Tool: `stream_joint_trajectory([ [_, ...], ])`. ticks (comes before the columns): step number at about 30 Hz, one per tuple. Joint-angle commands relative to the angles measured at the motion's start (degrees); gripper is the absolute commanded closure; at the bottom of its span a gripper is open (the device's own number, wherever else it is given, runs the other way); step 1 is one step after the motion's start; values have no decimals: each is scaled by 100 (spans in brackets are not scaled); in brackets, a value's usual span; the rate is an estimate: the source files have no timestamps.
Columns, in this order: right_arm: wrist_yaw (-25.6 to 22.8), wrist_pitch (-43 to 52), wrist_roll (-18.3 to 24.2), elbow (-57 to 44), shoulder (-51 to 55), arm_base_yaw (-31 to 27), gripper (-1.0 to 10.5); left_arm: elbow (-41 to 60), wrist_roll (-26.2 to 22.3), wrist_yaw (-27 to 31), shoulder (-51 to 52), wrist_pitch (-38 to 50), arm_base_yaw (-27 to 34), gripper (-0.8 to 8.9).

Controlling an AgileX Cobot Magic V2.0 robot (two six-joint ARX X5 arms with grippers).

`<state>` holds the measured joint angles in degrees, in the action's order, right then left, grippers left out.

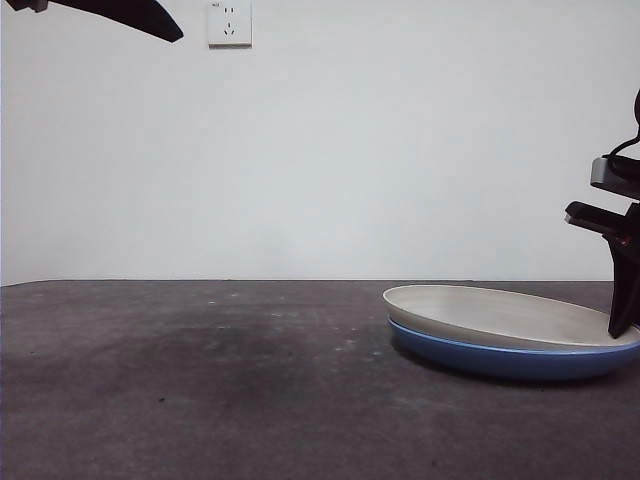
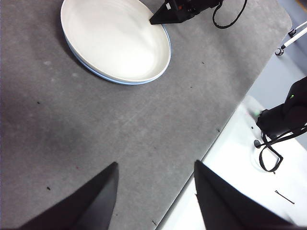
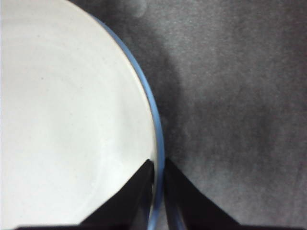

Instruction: Pick up the white plate, put it on the blue plate, put it on desk

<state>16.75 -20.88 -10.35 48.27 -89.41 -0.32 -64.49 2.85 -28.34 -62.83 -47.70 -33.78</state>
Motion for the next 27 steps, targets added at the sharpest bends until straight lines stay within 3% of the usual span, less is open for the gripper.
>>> stream_joint_trajectory([
  [1, -28, 63, -9, 57, -79, 13, 935, -59, -26, -22, -17, 57, -48, 564],
  [18, 577, 262, -538, 61, 754, 98, 935, -59, -28, -22, -17, 61, -48, 564],
  [27, 529, 376, -855, 330, 901, 789, 935, -59, -28, -22, -17, 98, -48, 564],
])
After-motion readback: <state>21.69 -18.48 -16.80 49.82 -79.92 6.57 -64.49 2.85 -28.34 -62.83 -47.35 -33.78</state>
